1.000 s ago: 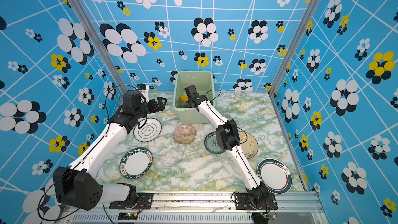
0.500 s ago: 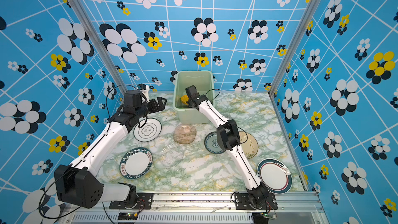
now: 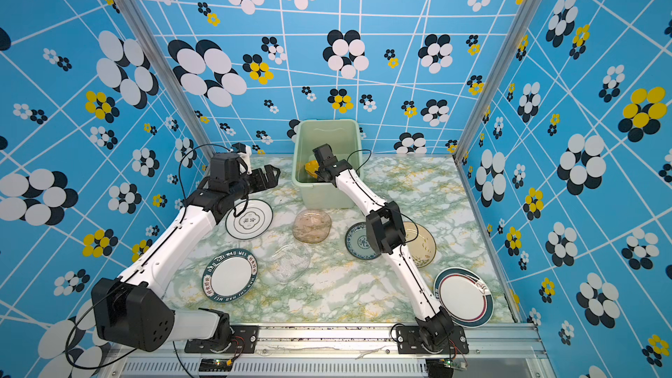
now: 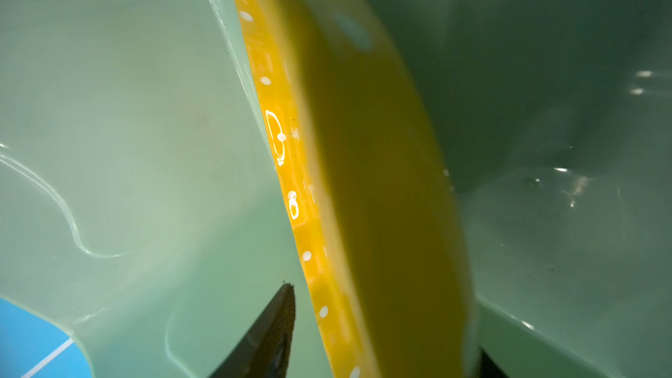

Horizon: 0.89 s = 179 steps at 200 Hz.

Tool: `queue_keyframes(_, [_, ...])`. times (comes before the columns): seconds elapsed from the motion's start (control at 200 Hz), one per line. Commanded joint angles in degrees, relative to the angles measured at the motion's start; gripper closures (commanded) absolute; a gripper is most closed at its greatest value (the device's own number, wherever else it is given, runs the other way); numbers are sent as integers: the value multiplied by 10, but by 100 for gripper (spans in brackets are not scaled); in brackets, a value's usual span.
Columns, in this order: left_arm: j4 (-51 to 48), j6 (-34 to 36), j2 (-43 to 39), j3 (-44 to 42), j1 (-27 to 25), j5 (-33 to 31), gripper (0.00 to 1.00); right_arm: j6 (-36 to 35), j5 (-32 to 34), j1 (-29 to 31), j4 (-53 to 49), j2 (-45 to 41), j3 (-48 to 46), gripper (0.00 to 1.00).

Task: Place the plates into the plastic bin on the countertop
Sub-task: 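Open the right gripper to release the plate inside the bin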

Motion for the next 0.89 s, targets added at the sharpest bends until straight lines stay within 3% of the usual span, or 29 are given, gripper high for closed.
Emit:
queue_keyframes(0.0, [-19, -4, -7, 14, 6, -11, 1, 8, 1, -21, -24, 86, -34, 43])
queue_keyframes(0.575, [-38, -4, 24, 45, 9, -4, 1, -23, 12, -40, 20, 121, -11, 30])
queue_keyframes(0.755, [-43, -4, 30, 57, 9, -7, 1, -22, 0, -45, 19, 120, 2, 15])
queue_keyframes(0.82, [-43, -2, 29, 59, 9, -9, 1, -23, -9, -46, 5, 117, 13, 1])
queue_keyframes(0.89, [-43, 1, 28, 59, 10, -14, 1, -28, -19, -46, -11, 110, 18, 1])
